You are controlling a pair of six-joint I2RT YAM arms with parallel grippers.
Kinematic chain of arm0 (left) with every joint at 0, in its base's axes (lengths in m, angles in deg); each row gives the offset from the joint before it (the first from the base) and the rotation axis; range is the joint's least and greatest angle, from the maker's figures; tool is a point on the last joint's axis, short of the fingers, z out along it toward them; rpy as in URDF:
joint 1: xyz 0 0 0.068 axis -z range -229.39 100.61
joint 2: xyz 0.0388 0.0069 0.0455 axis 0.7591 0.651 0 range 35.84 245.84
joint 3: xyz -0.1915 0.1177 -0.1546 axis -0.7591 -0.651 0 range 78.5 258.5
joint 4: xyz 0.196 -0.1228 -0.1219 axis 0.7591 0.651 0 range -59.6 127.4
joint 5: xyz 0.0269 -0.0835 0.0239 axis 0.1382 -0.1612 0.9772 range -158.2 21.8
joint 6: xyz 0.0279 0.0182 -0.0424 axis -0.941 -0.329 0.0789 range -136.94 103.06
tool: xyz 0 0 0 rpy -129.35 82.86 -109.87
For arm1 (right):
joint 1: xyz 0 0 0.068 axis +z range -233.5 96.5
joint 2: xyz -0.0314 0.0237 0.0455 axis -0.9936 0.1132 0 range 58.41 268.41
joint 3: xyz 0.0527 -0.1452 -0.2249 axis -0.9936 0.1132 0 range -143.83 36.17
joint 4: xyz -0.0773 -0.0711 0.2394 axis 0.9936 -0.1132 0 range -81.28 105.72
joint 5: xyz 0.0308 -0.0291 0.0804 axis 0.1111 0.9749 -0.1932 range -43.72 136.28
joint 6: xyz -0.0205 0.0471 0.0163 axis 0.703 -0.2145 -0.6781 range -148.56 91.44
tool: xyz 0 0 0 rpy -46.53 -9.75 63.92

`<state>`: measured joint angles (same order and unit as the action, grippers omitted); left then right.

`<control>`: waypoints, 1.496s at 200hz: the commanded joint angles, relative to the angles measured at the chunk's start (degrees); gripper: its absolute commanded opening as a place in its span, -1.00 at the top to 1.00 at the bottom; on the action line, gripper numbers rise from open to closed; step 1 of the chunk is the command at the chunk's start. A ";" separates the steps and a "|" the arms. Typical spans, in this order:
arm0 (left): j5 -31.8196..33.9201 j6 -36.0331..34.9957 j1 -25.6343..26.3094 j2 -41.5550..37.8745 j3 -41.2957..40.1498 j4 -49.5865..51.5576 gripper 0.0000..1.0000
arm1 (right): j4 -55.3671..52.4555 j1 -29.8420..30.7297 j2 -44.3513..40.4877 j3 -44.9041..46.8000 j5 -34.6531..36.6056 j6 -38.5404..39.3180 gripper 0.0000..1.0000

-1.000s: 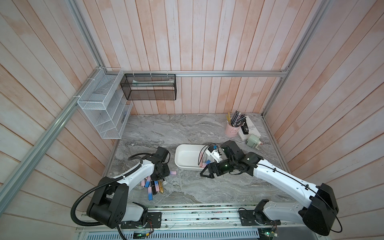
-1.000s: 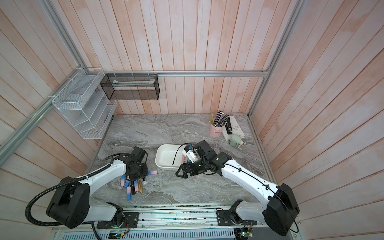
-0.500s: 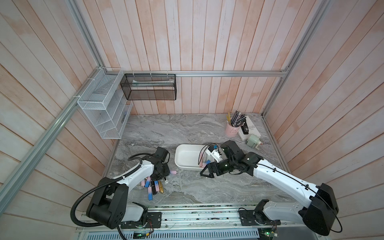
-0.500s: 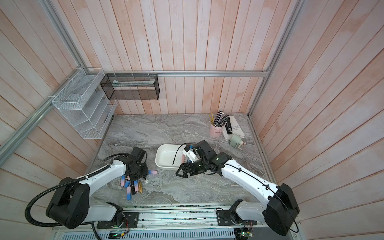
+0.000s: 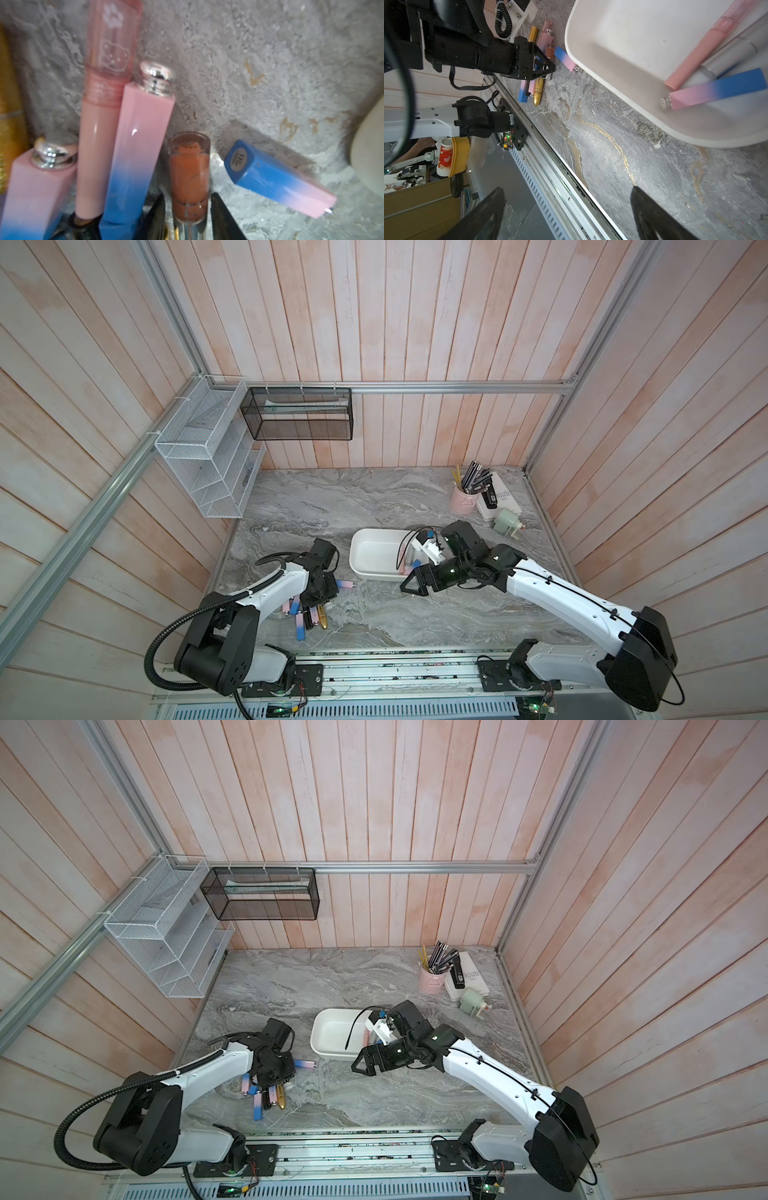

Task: Put the lipstick into the storage box
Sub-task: Pick up the lipstick at the center of the board, then place the lipstick in the storage box.

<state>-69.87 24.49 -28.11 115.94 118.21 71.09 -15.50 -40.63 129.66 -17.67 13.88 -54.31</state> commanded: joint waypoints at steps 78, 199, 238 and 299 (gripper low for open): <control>-0.53 -1.61 -0.09 -0.02 6.01 3.38 0.70 | -0.15 0.19 -0.82 -0.20 1.45 -0.43 -0.91; -1.73 -0.19 11.30 7.92 34.58 12.30 0.70 | -0.03 0.03 0.35 -1.72 -0.79 1.50 -0.93; -3.06 -1.06 15.16 18.43 41.88 10.16 0.70 | -1.40 -0.16 -2.12 -0.71 -0.87 1.76 -0.93; -6.38 -0.90 17.17 27.44 43.44 5.42 0.70 | -2.70 -1.47 -7.83 3.25 -0.31 0.41 -0.93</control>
<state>-74.24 23.72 -11.04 141.86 160.74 79.20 -16.48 -41.63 123.93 -16.47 13.79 -53.75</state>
